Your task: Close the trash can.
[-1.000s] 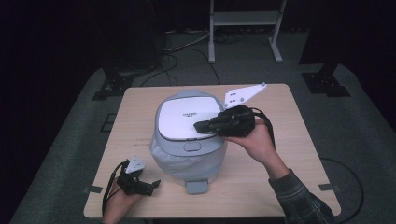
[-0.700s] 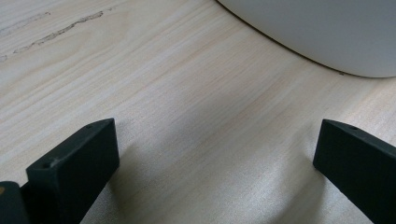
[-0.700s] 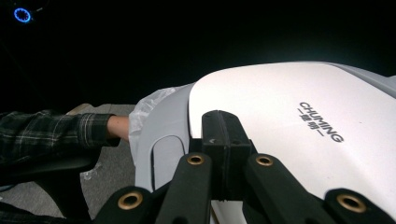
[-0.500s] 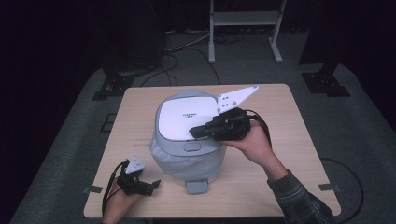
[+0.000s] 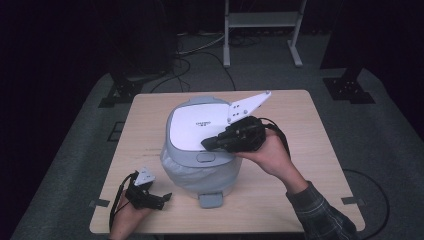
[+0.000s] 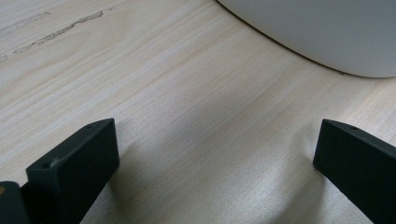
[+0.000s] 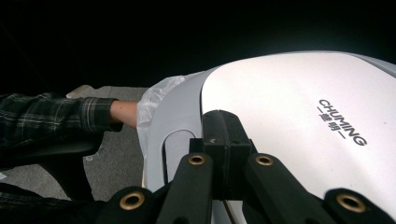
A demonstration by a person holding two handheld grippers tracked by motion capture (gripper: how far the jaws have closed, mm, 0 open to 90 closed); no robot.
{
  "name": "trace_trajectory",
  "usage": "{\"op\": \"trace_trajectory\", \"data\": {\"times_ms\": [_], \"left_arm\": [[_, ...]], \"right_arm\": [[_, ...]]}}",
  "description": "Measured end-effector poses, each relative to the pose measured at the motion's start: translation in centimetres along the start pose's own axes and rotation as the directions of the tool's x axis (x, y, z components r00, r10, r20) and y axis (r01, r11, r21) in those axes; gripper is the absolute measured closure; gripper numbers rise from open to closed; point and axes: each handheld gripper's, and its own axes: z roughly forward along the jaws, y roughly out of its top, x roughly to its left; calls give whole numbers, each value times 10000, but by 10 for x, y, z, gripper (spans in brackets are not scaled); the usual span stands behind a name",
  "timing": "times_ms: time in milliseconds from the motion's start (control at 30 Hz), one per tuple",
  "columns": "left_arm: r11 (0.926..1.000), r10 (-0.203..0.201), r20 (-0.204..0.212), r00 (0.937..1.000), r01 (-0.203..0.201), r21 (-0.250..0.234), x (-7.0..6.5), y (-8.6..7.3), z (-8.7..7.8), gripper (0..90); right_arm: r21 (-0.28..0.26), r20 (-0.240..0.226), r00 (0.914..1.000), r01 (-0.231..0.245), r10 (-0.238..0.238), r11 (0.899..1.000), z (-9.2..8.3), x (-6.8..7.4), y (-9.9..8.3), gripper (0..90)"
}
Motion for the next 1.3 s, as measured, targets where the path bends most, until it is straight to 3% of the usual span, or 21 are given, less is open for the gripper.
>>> {"op": "trace_trajectory", "data": {"times_ms": [33, 100, 300, 333, 400, 433, 533, 633, 733, 833, 867, 900, 1000, 1167, 1300], "left_arm": [[10000, 0, -4, 10000, 0, -1, 0, 0, 0, 0], [10000, -15, -13, 10000, 15, -9, 0, 0, 0, 0], [10000, -18, -14, 10000, 18, -10, 0, 0, 0, 0], [10000, -18, -12, 10000, 18, -10, 0, 0, 0, 0], [10000, -17, -14, 10000, 17, -12, 0, 0, 0, 0], [10000, -19, -11, 10000, 19, -11, 0, 0, 0, 0], [10000, -19, -11, 10000, 19, -10, 0, 0, 0, 0], [10000, -23, -8, 10000, 23, -4, 0, 0, 0, 0], [10000, -30, -15, 10000, 29, -14, 0, 0, 1, 0], [10000, -43, -28, 10000, 43, -16, 0, 1, 1, 0], [10000, -43, -28, 10000, 43, -16, 0, 1, 1, 0], [10000, -48, -28, 10000, 48, -18, 0, 1, 1, 0], [10000, -45, -27, 10000, 45, -14, 0, 1, 1, 0], [10000, -45, -28, 10000, 45, -15, 0, 1, 1, 0], [10000, -45, -28, 10000, 45, -15, 0, 1, 1, 0]], "right_arm": [[322, 96, 10000, 20, -23, 9995, 2, 1, 1, 900], [440, 151, 9998, 106, -113, 9990, 3, 3, 2, 900], [198, 136, 9998, 105, -108, 9997, 2, 2, 0, 894], [64, 232, 9996, 135, -137, 9999, 2, 2, 0, 799], [-63, 168, 9999, 34, -33, 10000, 1, 1, -1, 773], [-147, 296, 9995, -101, 105, 9998, 1, 0, 0, 695], [-149, 384, 9992, -134, 139, 9998, 1, -2, -1, 631], [-272, 849, 9961, -225, 248, 9994, -2, -5, -1, 481], [-270, 1048, 9938, -350, 376, 9990, -6, -8, -2, 412], [-277, 1519, 9866, -565, 600, 9980, -15, -10, -4, 279], [-277, 1519, 9866, -565, 600, 9980, -15, -10, -4, 279], [-298, 1801, 9815, -600, 644, 9978, -21, -10, -7, 216], [-387, 2198, 9713, -841, 906, 9957, -30, -11, -10, 139], [-618, 2462, 9623, -1036, 1158, 9927, -43, -12, -18, 86], [-1044, 2829, 9482, -1196, 1448, 9873, -63, -10, -32, 72]]}}
